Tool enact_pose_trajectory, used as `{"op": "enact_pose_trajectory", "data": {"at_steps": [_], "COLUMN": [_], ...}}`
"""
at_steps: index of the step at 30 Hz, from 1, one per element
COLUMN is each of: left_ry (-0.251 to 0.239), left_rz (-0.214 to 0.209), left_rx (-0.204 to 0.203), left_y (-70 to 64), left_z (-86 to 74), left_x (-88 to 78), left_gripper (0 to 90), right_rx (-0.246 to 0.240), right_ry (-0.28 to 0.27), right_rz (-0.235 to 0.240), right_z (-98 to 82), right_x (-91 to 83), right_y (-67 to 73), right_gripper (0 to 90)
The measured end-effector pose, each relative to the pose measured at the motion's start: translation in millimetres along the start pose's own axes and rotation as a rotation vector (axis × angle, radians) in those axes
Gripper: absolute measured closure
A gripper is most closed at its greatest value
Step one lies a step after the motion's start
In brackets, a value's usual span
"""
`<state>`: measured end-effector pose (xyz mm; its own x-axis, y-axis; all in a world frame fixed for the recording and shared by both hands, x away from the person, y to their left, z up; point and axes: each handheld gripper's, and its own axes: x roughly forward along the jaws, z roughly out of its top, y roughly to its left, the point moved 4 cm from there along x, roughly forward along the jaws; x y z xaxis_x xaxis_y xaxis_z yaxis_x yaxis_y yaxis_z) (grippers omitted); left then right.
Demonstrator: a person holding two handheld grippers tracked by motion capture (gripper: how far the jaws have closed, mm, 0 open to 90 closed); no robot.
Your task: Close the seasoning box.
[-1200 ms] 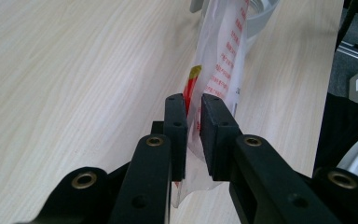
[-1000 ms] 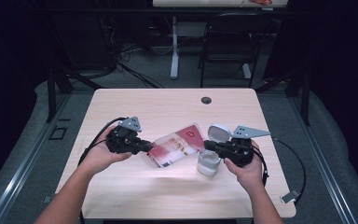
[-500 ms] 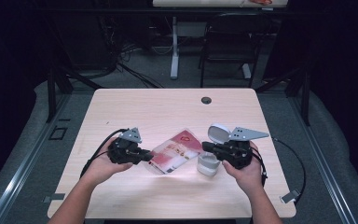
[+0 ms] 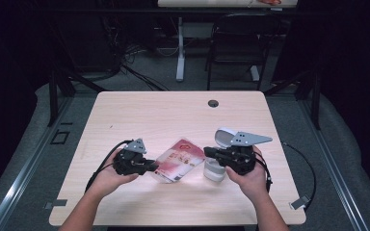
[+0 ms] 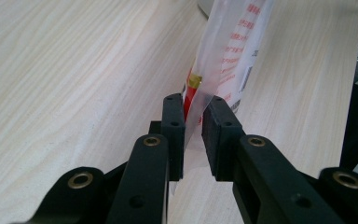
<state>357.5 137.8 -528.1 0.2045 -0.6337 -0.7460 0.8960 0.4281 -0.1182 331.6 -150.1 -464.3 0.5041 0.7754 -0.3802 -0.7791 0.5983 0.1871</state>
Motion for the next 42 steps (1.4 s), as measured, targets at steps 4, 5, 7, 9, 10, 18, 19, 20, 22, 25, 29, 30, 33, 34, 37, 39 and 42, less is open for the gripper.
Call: {"op": "enact_pose_trajectory", "data": {"at_steps": [4,5,7,9,10,18,19,20,22,25,29,30,33,34,37,39,42], "left_ry": [-0.015,-0.016,-0.023,-0.029,-0.029,-0.037,-0.042,-0.04,-0.043,-0.041,-0.034,-0.031,-0.048,-0.056,-0.069,-0.078,-0.089], "left_rz": [0.002,0.003,0.008,0.009,0.009,0.035,0.039,0.042,0.045,0.042,0.036,0.031,0.04,0.042,0.049,0.052,0.06], "left_rx": [-0.003,-0.002,-0.006,-0.01,-0.01,0.002,-0.002,-0.003,-0.006,-0.006,-0.016,-0.017,-0.012,-0.011,0.005,0.005,0.005], "left_y": [-0.9,-0.8,-1.8,-2.3,-2.3,-8.4,-8.9,-9.1,-9.2,-10.0,-9.9,-9.9,-10.2,-10.8,-13.3,-14.2,-14.2], "left_z": [-2.9,-4.0,-6.0,-7.8,-7.8,-13.9,-14.6,-15.4,-17.0,-20.6,-27.9,-29.4,-32.2,-32.7,-33.0,-32.8,-33.9], "left_x": [2.5,2.7,3.1,3.5,3.5,3.6,4.0,3.9,4.0,4.0,2.9,1.9,-0.9,-2.1,-6.1,-10.3,-15.6], "left_gripper": [78.9,78.8,78.6,78.4,78.3,77.4,77.0,76.4,75.0,73.8,70.3,70.1,66.5,65.2,63.7,63.8,65.4], "right_rx": [-0.002,0.0,-0.001,-0.003,-0.003,-0.014,-0.014,-0.014,-0.01,-0.016,-0.018,-0.019,-0.028,-0.03,-0.036,-0.039,-0.049], "right_ry": [-0.008,-0.01,-0.014,-0.017,-0.017,-0.018,-0.019,-0.019,-0.027,-0.031,-0.034,-0.035,-0.034,-0.04,-0.038,-0.03,-0.023], "right_rz": [0.009,0.013,0.02,0.024,0.024,0.03,0.032,0.037,0.052,0.068,0.08,0.082,0.086,0.084,0.095,0.105,0.114], "right_z": [1.7,2.3,2.7,3.2,3.2,3.8,3.9,3.9,4.3,5.1,6.2,6.5,7.5,8.0,9.5,11.0,14.7], "right_x": [0.5,0.4,1.3,2.1,2.1,3.5,3.7,3.9,4.7,5.9,7.2,7.7,8.9,9.5,11.3,13.4,18.4], "right_y": [1.8,2.3,3.6,4.8,4.8,7.0,7.3,7.8,9.0,10.8,13.4,14.1,16.7,17.7,20.3,22.9,27.8], "right_gripper": [90.0,90.0,90.0,90.0,90.0,90.0,90.0,90.0,90.0,89.2,88.2,88.0,87.2,87.2,86.8,86.8,86.6]}}
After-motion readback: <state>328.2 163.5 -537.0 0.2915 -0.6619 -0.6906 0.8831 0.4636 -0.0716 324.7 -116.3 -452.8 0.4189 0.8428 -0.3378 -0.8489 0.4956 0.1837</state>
